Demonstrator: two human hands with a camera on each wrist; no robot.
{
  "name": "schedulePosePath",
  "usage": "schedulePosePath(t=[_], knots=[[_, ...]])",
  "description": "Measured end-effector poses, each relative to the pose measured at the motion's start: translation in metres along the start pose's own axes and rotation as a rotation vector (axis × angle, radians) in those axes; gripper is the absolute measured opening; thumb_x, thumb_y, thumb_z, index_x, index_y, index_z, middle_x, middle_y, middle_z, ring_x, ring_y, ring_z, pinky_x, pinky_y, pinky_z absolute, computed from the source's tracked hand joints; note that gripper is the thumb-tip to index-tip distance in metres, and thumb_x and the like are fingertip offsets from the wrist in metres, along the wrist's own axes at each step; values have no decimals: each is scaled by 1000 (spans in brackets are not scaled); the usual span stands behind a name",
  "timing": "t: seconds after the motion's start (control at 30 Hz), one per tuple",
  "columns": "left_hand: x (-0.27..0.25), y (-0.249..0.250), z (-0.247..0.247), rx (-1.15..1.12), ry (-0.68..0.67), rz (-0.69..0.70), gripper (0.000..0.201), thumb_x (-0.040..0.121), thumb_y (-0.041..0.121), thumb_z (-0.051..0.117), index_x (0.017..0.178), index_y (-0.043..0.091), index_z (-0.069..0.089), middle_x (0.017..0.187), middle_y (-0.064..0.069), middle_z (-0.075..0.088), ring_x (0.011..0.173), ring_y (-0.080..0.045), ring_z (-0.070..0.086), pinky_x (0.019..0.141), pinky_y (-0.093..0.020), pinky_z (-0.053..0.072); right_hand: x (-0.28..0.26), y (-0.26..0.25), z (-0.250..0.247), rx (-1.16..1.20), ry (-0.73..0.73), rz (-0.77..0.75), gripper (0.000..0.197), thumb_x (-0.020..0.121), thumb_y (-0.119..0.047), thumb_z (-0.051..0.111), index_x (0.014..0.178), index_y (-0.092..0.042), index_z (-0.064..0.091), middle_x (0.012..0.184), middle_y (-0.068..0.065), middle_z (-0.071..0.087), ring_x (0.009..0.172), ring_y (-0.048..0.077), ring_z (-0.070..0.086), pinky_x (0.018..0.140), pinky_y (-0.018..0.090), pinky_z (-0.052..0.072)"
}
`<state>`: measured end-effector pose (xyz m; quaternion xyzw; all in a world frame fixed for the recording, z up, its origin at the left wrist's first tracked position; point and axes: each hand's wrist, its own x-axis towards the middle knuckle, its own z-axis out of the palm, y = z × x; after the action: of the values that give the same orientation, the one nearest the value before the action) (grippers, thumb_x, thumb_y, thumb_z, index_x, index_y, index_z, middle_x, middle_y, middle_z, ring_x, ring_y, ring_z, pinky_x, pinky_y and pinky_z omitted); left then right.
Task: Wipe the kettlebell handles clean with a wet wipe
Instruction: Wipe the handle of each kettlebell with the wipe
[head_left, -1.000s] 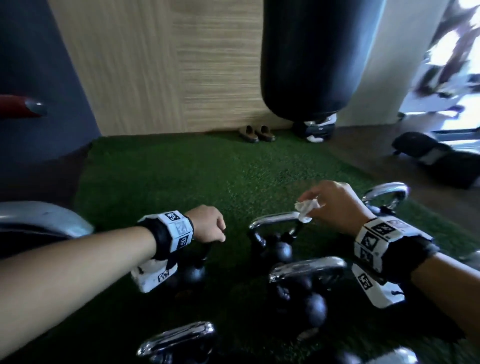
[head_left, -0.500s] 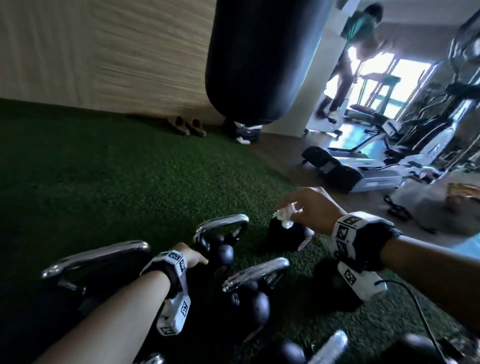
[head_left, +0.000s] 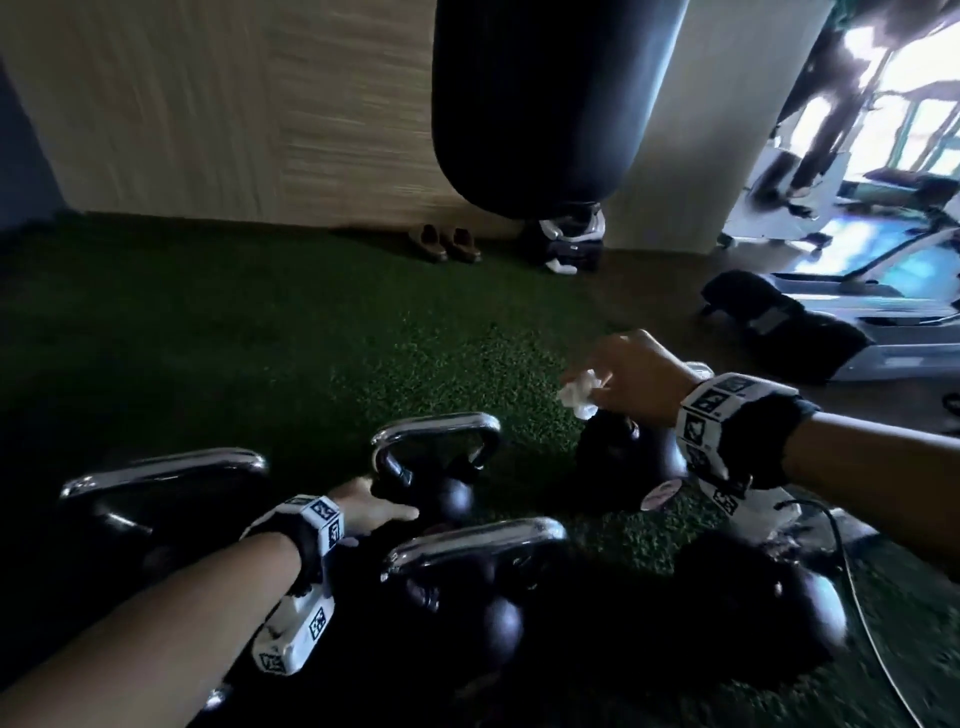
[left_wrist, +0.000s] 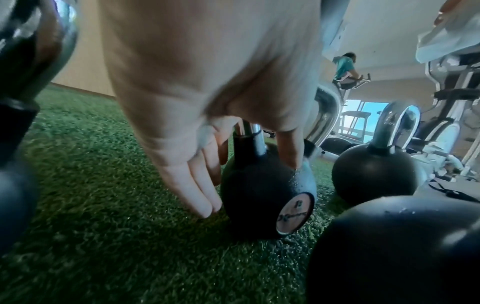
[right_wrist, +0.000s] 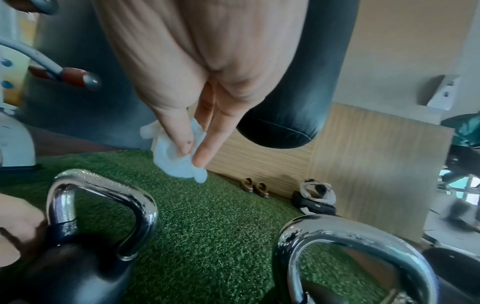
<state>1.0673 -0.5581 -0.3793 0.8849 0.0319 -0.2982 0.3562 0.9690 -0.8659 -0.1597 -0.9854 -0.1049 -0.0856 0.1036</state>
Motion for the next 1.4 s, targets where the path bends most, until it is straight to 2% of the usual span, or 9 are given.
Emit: schedulePosePath(t=[0.23, 0.43, 0.5, 0.57, 0.67, 0.9, 1.07, 1.27, 1.4], knots=[[0, 11, 11, -116, 139, 2, 107, 66, 60, 90, 149, 10, 44, 152, -6, 49, 130, -25, 55, 98, -32, 54, 19, 10, 43, 63, -38, -107, 31, 85, -8, 65, 102, -25, 83, 96, -8, 74, 86, 3, 60, 87, 26, 53], [-2, -6, 16, -57, 160, 122, 104, 68, 66, 86, 152, 21, 45, 156, -5, 49, 143, -23, 47, 115, -30, 38, 55, 5, 71, 191, -29, -78, 34, 84, -11, 66, 106, -32, 81, 94, -7, 75, 80, 1, 59, 61, -3, 35], [-3, -14, 20, -117, 133, 180, 111, 67, 64, 87, 158, 25, 35, 161, -7, 42, 150, -24, 39, 119, -32, 34, 68, 4, 83, 366, -23, 12, 32, 82, -11, 69, 101, -33, 82, 86, -8, 74, 75, 4, 66, 63, 3, 46], [-4, -16, 23, -110, 134, 204, 120, 63, 69, 85, 160, 27, 28, 163, -8, 39, 151, -24, 37, 120, -32, 32, 78, -1, 91, 651, -64, 79, 26, 82, -6, 70, 92, -27, 82, 88, 1, 77, 78, 16, 75, 74, 27, 63], [-6, -13, 24, -18, 194, 174, 119, 68, 69, 82, 162, 23, 24, 163, -7, 39, 149, -22, 40, 118, -29, 33, 82, -7, 95, 932, -113, 57, 17, 91, -1, 66, 95, -12, 79, 98, 17, 77, 86, 26, 75, 82, 40, 64], [-11, -1, 32, 97, 340, 166, 111, 61, 61, 93, 151, 22, 40, 146, -5, 57, 136, -23, 54, 108, -29, 44, 83, -18, 104, 501, -19, -98, 18, 77, -28, 83, 95, -28, 83, 100, -10, 74, 94, 9, 69, 90, 33, 59], [-4, 2, 32, 80, 361, 178, 110, 55, 56, 97, 146, 19, 45, 144, 0, 56, 136, -20, 52, 107, -24, 39, 81, -28, 112, 278, -43, -246, 20, 83, -20, 78, 103, -19, 81, 112, -3, 74, 92, 3, 61, 79, 11, 47], [-11, 2, 37, 83, 441, 187, 80, 51, 54, 99, 112, 36, 51, 100, 22, 56, 100, -5, 56, 86, -15, 40, 87, -40, 117, 169, -109, -275, 21, 89, -15, 73, 109, -18, 80, 114, 0, 76, 104, 13, 70, 94, 21, 51], [-15, 2, 37, 79, 447, 221, 78, 52, 58, 98, 110, 39, 50, 102, 19, 59, 97, -5, 56, 88, -15, 41, 82, -42, 119, 124, -133, -236, 22, 91, -13, 72, 111, -19, 78, 115, 4, 74, 94, 14, 68, 81, 19, 49]])
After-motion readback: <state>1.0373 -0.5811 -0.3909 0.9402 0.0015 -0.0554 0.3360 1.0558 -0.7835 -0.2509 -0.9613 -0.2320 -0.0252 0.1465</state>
